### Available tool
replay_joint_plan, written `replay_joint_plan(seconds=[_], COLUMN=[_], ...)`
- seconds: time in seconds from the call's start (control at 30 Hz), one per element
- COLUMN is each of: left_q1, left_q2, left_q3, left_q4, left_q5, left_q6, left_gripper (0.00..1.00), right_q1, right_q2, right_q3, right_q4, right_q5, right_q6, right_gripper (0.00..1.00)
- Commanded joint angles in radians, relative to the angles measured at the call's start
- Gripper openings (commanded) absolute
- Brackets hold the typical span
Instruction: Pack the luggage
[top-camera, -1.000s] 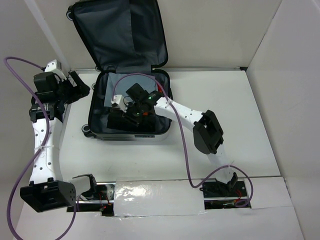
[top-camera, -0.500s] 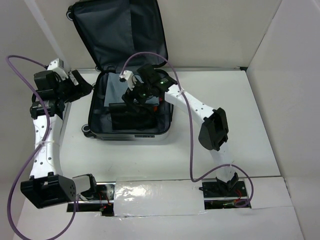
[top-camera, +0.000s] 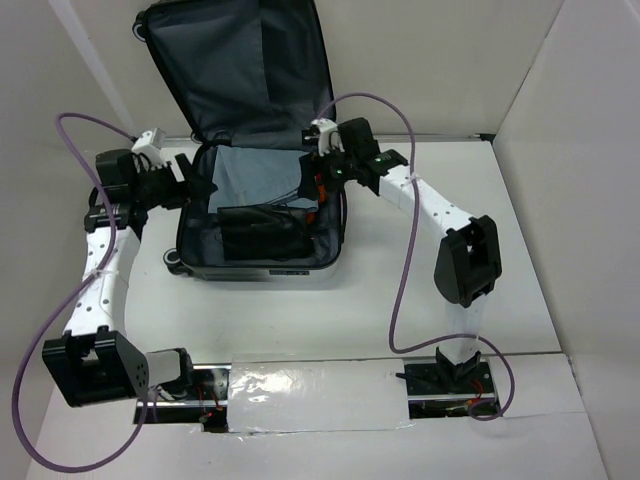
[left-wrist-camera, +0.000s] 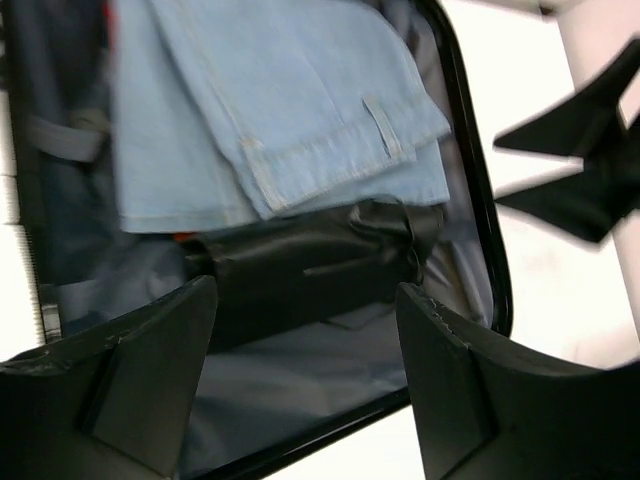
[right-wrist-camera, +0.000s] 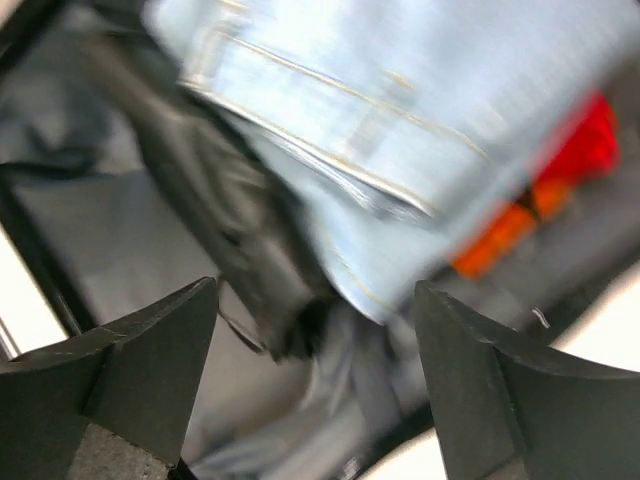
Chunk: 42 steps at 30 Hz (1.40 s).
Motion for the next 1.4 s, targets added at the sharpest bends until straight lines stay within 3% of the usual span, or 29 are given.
replay_joint_plan(seconds=[0.0,0.23,0.3,0.37,0.43,0.6,0.9,1.07,1.2,1.37], left_q1=[-0.062,-0.127,-0.127,-0.083,-0.026,0.063,0.102,0.102,0.102,0.082], left_q2=[0.032,0.117,0.135,0.175,0.209,0.322,0.664,0.887,0.957,1.032], left_q3=[-0.01,-0.019,0.044,0.117,0.234,0.384,0.581,0.843,0.857,0.909], left_q4=[0.084,0.065,0.032,0.022,0.022,0.226,0.657,0.7,0.861,0.92], left_q5=[0.065,-0.021,-0.093,-0.145,-0.154,-0.165,-0.158,-0.23,-0.251,-0.217], left_q6=[0.02,0.06,0.088,0.106,0.107,0.077,0.159,0.137,0.104,0.094], left_gripper=[0.84,0.84,0.85,0.87,0.89,0.9,0.86,0.84,0.84,0.82], right_q1=[-0.045,-0.131,-0.161,-0.186,-0.197,-0.206,-0.26,-0.292,-0.316,-0.344], right_q2=[-0.111,-0.188,-0.197,-0.197,-0.174,-0.137,-0.108,-0.108,-0.108,-0.099], right_q3=[-0.045,-0.114,-0.097,-0.063,-0.002,0.038,-0.078,-0.126,-0.126,-0.15], right_q4=[0.099,0.13,0.14,0.14,0.159,0.209,0.231,0.26,0.26,0.303], right_q5=[0.016,0.102,0.114,0.142,0.17,0.199,0.199,0.188,0.15,0.141], right_q6=[0.113,0.133,0.133,0.142,0.142,0.151,0.162,0.162,0.151,0.17], right_gripper=[0.82,0.69,0.69,0.79,0.81,0.89,0.85,0.85,0.83,0.83])
